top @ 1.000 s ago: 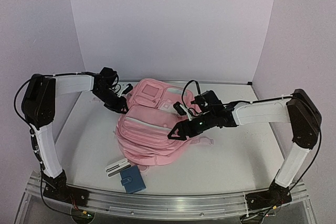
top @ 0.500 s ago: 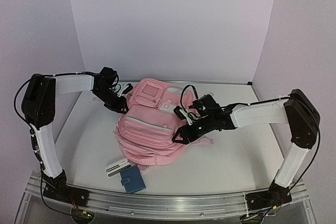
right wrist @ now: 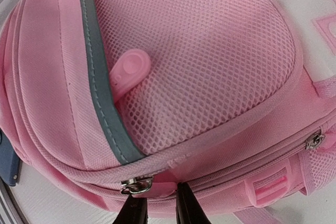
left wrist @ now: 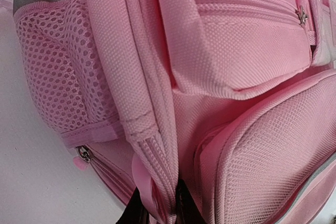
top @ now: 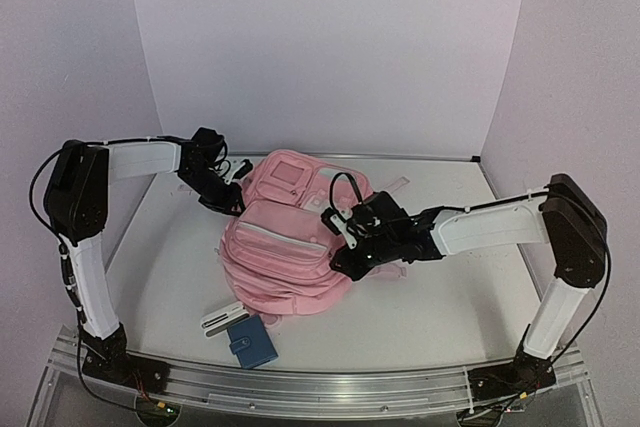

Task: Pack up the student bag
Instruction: Unzip the student bag at the center of the board.

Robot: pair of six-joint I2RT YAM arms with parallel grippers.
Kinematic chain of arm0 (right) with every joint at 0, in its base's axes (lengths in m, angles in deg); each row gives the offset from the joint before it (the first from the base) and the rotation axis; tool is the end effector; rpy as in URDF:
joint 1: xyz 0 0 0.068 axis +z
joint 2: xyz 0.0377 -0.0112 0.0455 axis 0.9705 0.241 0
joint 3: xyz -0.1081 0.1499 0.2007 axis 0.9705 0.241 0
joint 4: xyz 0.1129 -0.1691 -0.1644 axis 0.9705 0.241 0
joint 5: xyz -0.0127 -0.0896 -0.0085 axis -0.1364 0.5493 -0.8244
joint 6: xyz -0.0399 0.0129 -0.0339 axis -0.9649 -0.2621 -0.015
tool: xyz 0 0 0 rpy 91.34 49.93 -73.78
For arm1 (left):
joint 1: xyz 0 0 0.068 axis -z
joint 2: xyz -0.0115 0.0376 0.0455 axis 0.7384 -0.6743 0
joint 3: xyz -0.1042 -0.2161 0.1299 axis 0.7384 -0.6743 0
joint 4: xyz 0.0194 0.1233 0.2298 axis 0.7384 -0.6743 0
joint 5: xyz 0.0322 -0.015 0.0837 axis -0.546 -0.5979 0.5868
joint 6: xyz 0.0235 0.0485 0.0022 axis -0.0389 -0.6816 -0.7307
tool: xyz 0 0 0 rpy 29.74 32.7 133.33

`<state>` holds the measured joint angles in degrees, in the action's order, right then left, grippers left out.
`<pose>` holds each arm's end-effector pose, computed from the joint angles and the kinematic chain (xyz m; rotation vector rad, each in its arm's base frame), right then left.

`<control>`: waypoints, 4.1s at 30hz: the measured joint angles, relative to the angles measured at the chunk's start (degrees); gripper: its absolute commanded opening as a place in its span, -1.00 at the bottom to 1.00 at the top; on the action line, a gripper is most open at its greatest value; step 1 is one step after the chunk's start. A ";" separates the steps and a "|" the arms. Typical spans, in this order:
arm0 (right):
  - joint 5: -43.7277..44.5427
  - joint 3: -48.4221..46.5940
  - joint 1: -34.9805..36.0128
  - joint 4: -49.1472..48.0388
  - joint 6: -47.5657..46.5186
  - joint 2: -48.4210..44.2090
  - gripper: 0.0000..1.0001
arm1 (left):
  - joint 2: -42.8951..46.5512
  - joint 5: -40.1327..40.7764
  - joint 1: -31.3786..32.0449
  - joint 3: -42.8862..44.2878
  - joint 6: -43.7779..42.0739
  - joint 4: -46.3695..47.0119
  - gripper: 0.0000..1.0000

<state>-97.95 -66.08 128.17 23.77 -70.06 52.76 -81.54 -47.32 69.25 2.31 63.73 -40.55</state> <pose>0.2270 0.3013 0.1786 -1.0637 2.2009 0.6586 0.3705 -0.1613 0.2030 0.7288 2.6199 -0.6037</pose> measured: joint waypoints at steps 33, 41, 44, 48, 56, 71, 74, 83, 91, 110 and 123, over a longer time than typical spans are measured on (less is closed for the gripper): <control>-2.38 -4.76 6.22 8.46 8.77 -3.23 -1.00 | 1.80 4.75 0.95 -2.63 31.89 7.81 -0.99; -1.27 -12.85 8.85 15.82 11.68 1.91 -1.00 | 3.41 9.14 2.20 -3.63 35.07 9.96 -1.00; -0.63 -14.60 10.01 16.76 12.36 3.75 -1.00 | 3.41 10.48 2.74 -3.63 35.75 10.52 -1.00; 0.36 -15.77 11.17 16.93 13.35 4.89 -0.73 | 3.41 11.24 3.01 -3.61 35.91 11.16 -0.79; 4.20 -15.84 13.65 16.32 16.29 3.60 0.13 | 5.26 13.11 3.00 -3.54 33.16 13.88 0.45; 10.45 -7.09 0.86 9.56 24.20 -6.04 0.14 | 33.80 13.86 3.82 -22.64 39.47 12.78 0.76; 7.69 -7.16 -0.07 6.48 25.27 -4.03 0.03 | 36.55 12.12 3.84 -28.67 43.25 11.61 0.79; 2.85 -9.98 -0.64 2.66 27.51 4.63 -0.22 | 42.27 10.68 3.85 -40.07 50.44 12.01 0.50; 2.16 -11.55 -0.88 1.75 31.00 7.63 -1.00 | 37.67 6.62 3.85 -43.55 52.95 19.98 -0.19; 12.34 4.48 -0.65 -11.26 50.19 -2.09 -1.00 | 10.97 4.07 3.97 -21.84 37.40 28.53 0.25; 21.67 4.63 3.01 -11.46 57.19 -2.51 -1.00 | 25.41 28.17 28.87 -22.33 38.40 19.48 0.36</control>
<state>-76.28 -61.45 131.19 12.31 -12.86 50.25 -56.13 -19.15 98.12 -20.02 102.14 -21.07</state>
